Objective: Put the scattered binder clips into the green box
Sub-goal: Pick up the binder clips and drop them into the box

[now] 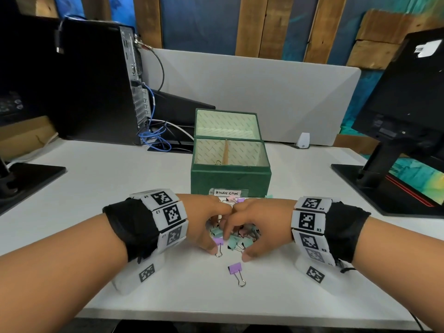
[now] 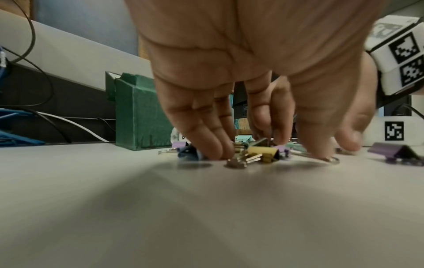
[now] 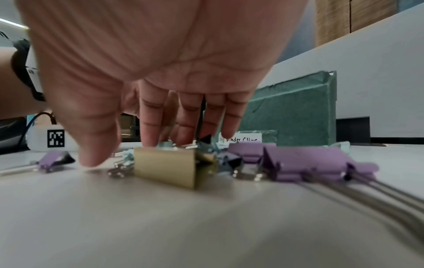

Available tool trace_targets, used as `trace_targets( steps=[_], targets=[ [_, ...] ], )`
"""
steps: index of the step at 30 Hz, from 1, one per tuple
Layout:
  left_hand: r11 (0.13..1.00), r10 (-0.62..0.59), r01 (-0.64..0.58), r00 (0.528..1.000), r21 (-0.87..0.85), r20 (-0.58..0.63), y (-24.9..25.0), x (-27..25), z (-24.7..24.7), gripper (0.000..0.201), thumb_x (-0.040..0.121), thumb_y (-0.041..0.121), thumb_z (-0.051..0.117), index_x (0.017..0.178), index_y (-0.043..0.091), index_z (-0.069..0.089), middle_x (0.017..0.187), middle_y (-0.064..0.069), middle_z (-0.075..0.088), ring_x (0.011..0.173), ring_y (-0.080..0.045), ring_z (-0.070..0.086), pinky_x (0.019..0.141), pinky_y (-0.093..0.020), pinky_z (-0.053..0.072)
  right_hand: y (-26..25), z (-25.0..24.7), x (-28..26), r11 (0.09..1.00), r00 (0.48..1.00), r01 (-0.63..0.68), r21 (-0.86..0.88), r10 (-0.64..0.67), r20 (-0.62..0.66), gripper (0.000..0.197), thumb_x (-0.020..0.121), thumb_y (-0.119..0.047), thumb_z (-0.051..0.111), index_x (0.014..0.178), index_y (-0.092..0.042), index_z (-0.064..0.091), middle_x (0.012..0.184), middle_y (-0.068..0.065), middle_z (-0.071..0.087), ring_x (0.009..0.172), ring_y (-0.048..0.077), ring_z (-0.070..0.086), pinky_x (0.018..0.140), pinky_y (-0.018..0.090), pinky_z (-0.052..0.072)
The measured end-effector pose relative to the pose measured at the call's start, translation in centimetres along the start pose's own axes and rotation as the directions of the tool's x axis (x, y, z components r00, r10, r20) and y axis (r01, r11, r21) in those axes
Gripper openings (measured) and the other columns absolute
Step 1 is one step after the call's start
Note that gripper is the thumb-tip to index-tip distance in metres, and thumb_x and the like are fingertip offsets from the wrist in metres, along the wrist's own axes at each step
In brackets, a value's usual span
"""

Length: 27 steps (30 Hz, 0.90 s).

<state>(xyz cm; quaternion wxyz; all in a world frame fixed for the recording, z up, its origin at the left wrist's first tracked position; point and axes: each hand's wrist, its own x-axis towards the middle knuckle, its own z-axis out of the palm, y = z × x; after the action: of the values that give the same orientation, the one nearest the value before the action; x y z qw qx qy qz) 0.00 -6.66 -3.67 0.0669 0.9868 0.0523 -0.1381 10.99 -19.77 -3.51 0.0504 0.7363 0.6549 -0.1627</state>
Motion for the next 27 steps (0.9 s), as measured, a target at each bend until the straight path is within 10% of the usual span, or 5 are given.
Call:
trace_targets(
  steps=[6, 18, 27],
  targets=[
    [1.000, -0.003, 0.003, 1.000, 0.025, 0.024, 0.0, 0.2, 0.3, 0.033, 0.076, 0.042, 0.071, 0.102, 0.029, 0.058, 0.097, 0.012, 0.043, 0.081, -0.007, 0.044, 0.070, -0.021, 0.037, 0.1, -0.1, 0.2, 0.999, 0.998, -0.030, -0.023, 0.031, 0.048, 0.043, 0.081, -0.039, 0.067, 0.123, -0.038, 0.056, 0.123, -0.005, 0.053, 0.111, 0.017, 0.052, 0.097, 0.037, 0.045],
    [0.999, 0.030, -0.029, 0.998, -0.013, 0.064, 0.2, 0.0, 0.1, 0.048, 0.072, 0.052, 0.071, 0.117, 0.046, 0.056, 0.107, 0.011, 0.039, 0.092, -0.009, 0.046, 0.091, -0.029, 0.044, 0.7, 0.0, 0.6, 0.988, 0.991, -0.132, -0.074, 0.130, -0.034, 0.038, 0.085, -0.033, 0.063, 0.122, -0.028, 0.055, 0.100, -0.009, 0.049, 0.089, 0.010, 0.047, 0.075, 0.021, 0.039],
    [0.999, 0.041, -0.042, 0.999, 0.025, 0.035, 0.3, -0.1, 0.4, 0.019, 0.081, 0.031, 0.066, 0.100, 0.029, 0.063, 0.108, 0.010, 0.036, 0.087, -0.009, 0.047, 0.081, -0.025, 0.042, 1.1, -0.6, 0.4, 0.986, 0.988, -0.141, -0.094, 0.146, 0.044, 0.048, 0.079, -0.043, 0.067, 0.125, -0.041, 0.050, 0.128, -0.007, 0.049, 0.115, 0.015, 0.050, 0.100, 0.035, 0.044]
  ],
)
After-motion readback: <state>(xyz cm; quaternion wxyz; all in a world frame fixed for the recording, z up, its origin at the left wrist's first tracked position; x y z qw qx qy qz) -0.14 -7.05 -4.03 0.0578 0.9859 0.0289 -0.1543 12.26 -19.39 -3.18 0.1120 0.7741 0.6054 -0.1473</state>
